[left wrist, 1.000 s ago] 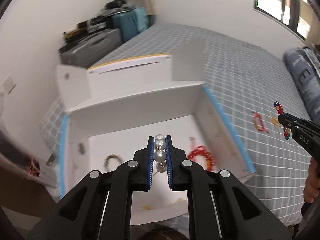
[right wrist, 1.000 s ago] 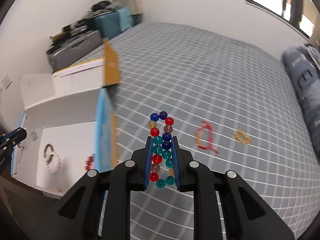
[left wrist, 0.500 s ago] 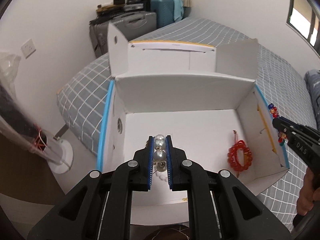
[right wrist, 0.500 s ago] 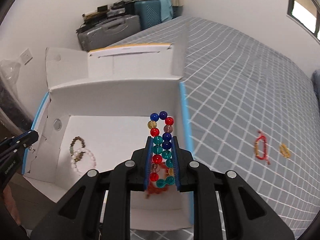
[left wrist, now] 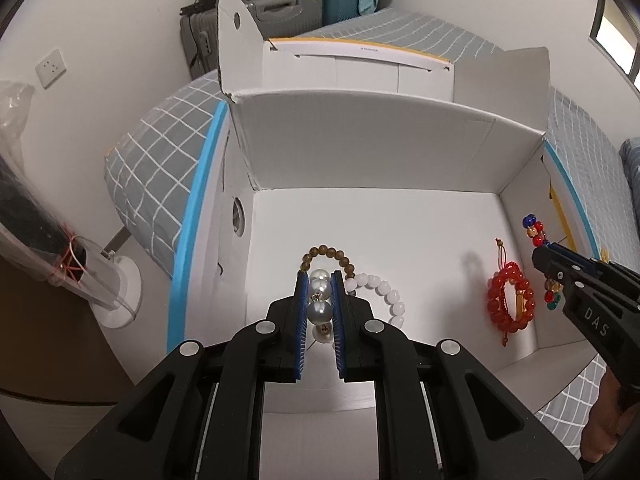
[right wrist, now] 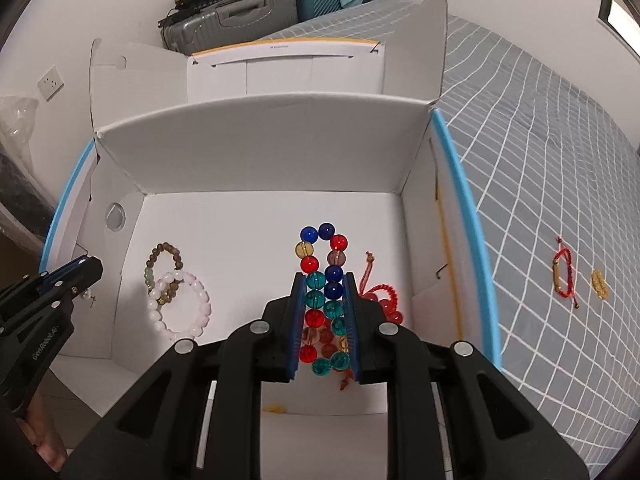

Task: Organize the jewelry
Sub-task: 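Lower both bracelets into the box and open both tools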

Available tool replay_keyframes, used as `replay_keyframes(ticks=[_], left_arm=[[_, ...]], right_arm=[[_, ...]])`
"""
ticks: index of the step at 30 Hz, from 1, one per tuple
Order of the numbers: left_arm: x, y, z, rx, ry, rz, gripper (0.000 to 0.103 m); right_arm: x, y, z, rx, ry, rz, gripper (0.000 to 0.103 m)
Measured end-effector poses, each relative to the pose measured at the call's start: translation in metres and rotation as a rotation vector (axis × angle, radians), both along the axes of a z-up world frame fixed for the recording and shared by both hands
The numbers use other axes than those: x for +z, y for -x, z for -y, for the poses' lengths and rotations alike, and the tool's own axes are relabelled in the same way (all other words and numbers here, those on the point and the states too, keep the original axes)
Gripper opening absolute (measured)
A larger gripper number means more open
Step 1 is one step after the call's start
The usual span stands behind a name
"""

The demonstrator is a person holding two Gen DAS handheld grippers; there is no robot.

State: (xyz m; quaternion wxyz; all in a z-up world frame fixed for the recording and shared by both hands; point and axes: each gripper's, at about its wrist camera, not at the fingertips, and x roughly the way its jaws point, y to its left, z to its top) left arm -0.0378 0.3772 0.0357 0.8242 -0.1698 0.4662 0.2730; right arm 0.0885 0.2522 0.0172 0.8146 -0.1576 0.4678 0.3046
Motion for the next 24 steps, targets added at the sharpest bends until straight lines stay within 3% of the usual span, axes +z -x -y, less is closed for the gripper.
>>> replay_keyframes(ticks=[16,18,20,24], left_arm=[[-0.006,-0.007,0.0,-0.02,0.02,-0.032,0.014],[-0.004,-0.006,0.0,-0.013,0.015,-0.031,0.034],[-0.001,-0.005,0.002,-0.009,0.004,-0.022,0.042],[0.009,-0.001,0.004,0.004,-0.01,0.002,0.063]], right_arm=[[-0.003,0.002,-0.003,0.019,-0.004,-0.019,0.018],[0.0,0.003,-0.002,0.024,-0.012,-0.021,0.026],[0.003,0.004,-0.001,0.026,-0.024,-0.011,0.042],[0.011,0.007,0.002,0.036,-0.033,0.014,0.059]])
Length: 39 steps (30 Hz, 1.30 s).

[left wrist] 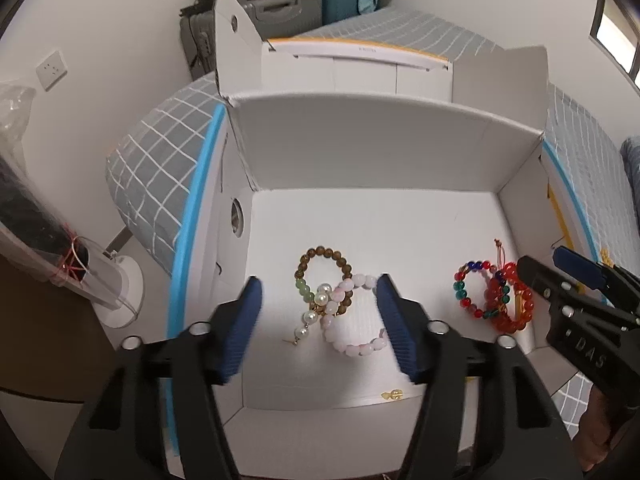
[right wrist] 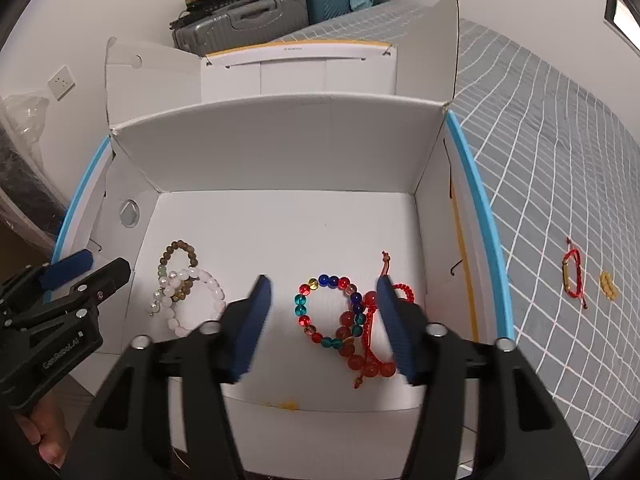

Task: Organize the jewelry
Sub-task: 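Lower both bracelets into the box and open both tools, then move both tools back over the last two bracelets on the bed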

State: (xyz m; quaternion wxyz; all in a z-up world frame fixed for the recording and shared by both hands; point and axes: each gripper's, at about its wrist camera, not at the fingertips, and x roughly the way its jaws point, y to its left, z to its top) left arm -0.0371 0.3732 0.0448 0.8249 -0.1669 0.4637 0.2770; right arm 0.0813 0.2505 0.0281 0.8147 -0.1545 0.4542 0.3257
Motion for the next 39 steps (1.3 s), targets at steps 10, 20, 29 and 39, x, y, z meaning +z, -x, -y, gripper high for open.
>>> replay_keyframes(ticks=[10,20,29,39], left_arm=[[0.021,0.01,0.006,0.013,-0.03,0.065,0.092],[0.037,-0.006,0.034,-0.035,-0.066,0.112,0.097],[0.055,-0.05,0.094,-0.162,-0.06,0.135,0.097],[0.056,-0.121,0.175,-0.311,-0.037,0.142,0.097]], right_arm=[[0.021,0.005,0.017,-0.008,-0.043,0.045,0.095],[0.046,-0.004,0.066,-0.079,-0.059,0.099,0.095],[0.058,-0.034,0.142,-0.196,-0.046,0.126,0.095],[0.058,-0.087,0.242,-0.355,-0.022,0.134,0.095]])
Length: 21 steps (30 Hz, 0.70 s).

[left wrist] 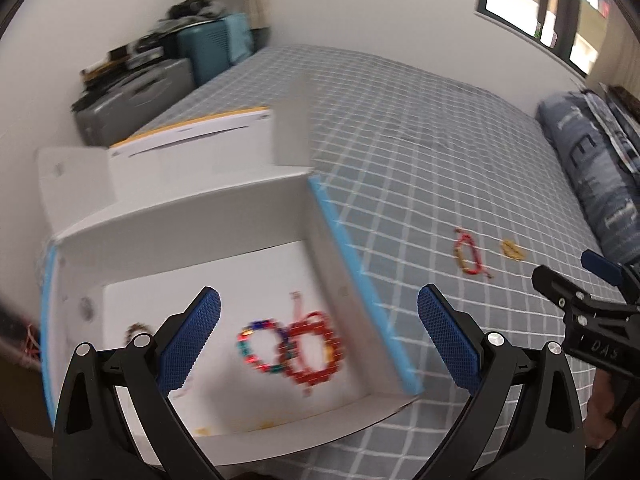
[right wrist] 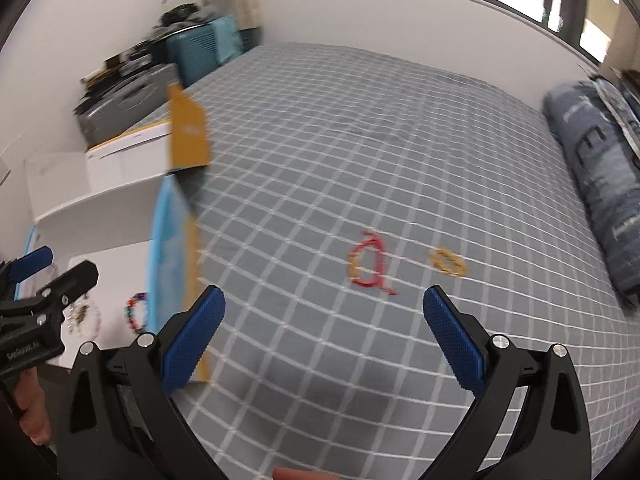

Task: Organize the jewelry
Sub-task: 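Move both tools back over the last two bracelets on the bed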

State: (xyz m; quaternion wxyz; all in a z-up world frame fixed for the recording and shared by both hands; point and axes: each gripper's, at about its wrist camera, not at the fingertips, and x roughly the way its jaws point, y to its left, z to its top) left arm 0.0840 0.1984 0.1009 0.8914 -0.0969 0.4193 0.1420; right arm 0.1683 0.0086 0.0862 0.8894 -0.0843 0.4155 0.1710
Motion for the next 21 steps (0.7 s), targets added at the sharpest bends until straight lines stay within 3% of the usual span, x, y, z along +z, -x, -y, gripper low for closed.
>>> replay_keyframes(ticks=[8,21], left_arm=[[-0.017,-0.061,0.058,-0.079,0.02,-0.027,0.097],[-0.097,-0.154,0.125,-0.163,0.029,-0.116,0.097]], right_arm=[[-0.018,-0.054,0.069,-0.108,-0.027,-0.024,0.095],[-0.108,-0.142,0.116,-0.21,-0.034,-0.121,0.095]])
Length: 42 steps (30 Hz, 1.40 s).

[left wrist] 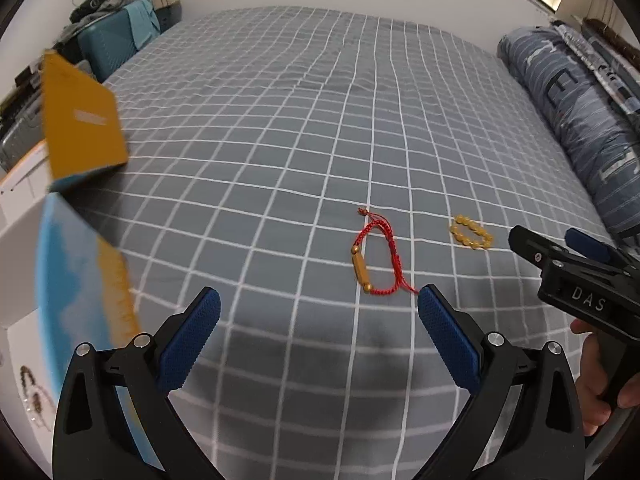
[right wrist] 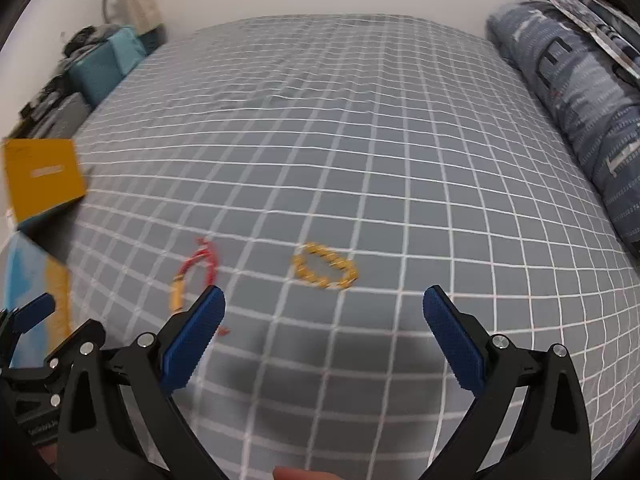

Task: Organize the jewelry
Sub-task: 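Move both tools back over the last two bracelets on the bed, then grasp the red cord bracelet with left tool while right tool grasps yellow bead bracelet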

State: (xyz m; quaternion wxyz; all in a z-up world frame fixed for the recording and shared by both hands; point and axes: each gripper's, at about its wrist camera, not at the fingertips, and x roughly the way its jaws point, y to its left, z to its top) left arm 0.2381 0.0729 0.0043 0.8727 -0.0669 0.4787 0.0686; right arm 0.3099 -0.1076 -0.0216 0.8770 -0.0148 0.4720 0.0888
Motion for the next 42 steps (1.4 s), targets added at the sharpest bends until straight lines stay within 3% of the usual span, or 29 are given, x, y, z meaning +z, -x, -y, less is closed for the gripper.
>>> replay_keyframes(ticks=[5,15,26,35,38,40,41,42], left_arm=[[-0.032,-0.028,0.009,-0.019,0.05,-0.026,0.097],[-0.072,-0.058,0.019,-0.042,0.043,-0.057,0.097],[-0.082,-0.069,0.024,-0.007,-0.016,-0.058,0.096],[-0.08,-0.063,0.033,-0.026,-0.048,-0.043,0.064],[-0.08,-0.064,0.034,-0.026,-0.043,-0.043,0.054],[-0.08,-0.063,0.033,-0.026,-0.043,-0.04,0.049],[-0.08,-0.062,0.034,-0.026,-0.045,-0.039,0.041],[-0.079,-0.061,0.032,-0.027,-0.045,-0.038,0.028]], right_arm=[[-0.025,-0.023,0.001,-0.012,0.0,-0.023,0.095],[-0.059,-0.05,-0.004,0.023,-0.066,-0.071,0.095],[-0.069,-0.054,-0.003,0.033,-0.04,-0.083,0.073],[-0.069,-0.053,-0.002,0.018,-0.023,-0.086,0.039],[-0.07,-0.053,-0.002,0.021,-0.026,-0.09,0.018],[-0.07,-0.053,-0.001,0.019,-0.024,-0.089,0.017],[-0.07,-0.053,0.0,0.014,-0.021,-0.088,0.011],[-0.07,-0.053,0.0,0.01,-0.025,-0.089,0.009]])
